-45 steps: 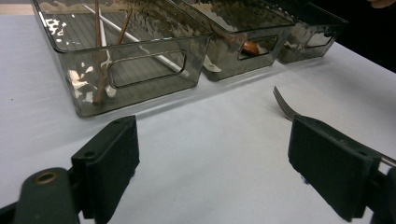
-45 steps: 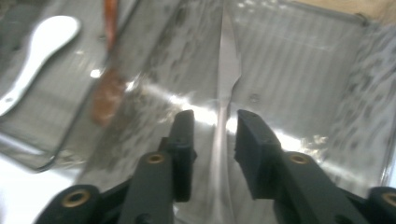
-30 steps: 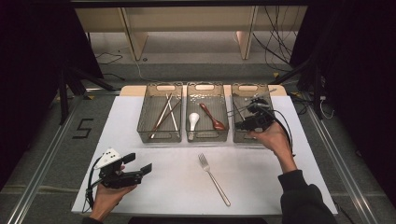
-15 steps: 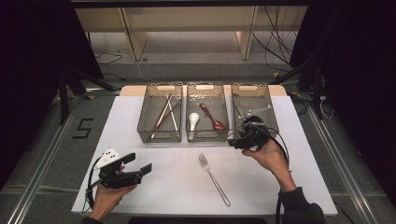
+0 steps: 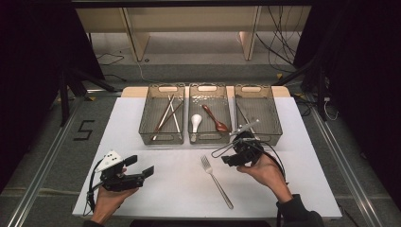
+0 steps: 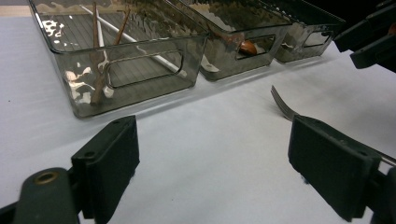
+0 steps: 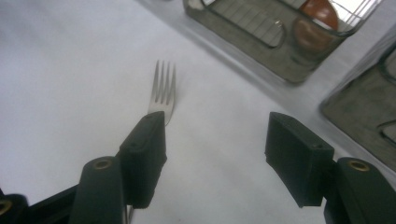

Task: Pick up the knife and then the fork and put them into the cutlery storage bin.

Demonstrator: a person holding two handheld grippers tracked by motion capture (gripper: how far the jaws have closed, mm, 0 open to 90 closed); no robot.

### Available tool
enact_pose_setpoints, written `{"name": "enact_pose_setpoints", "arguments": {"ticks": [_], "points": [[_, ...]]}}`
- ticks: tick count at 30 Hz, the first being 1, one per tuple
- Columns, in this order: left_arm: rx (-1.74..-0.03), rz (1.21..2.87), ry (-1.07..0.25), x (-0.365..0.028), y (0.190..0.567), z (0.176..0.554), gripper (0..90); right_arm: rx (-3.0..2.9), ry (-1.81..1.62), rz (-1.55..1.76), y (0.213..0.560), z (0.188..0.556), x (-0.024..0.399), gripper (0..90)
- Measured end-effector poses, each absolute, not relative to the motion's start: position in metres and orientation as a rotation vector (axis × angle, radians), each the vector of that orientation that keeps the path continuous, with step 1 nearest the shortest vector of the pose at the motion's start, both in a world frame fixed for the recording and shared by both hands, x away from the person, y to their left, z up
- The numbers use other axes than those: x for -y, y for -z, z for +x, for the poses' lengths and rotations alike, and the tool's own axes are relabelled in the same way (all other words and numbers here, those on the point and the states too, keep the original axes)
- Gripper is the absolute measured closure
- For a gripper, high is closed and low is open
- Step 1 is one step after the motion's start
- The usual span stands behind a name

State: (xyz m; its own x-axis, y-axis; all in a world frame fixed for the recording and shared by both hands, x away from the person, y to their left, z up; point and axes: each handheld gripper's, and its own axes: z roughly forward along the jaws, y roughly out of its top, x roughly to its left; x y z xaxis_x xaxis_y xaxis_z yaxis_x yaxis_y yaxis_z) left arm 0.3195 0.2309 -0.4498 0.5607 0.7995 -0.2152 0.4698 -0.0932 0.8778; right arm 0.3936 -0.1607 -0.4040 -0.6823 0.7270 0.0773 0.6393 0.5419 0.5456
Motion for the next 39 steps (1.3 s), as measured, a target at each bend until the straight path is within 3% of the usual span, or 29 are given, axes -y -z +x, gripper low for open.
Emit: {"name": "enact_pose_setpoints", "arguments": {"ticks": [24,39], "points": [[-1.051,1.740,-0.386,-0.229,0.451,0.319,16.0,-2.811,-0.592,1.040,0.437,0.370,0.122,41.5],[-1.049,1.743,-0.385,-0.229,0.451,0.319,15.9,-2.895,-0.455,0.973,0.455,0.364,0.109,55.7]]}}
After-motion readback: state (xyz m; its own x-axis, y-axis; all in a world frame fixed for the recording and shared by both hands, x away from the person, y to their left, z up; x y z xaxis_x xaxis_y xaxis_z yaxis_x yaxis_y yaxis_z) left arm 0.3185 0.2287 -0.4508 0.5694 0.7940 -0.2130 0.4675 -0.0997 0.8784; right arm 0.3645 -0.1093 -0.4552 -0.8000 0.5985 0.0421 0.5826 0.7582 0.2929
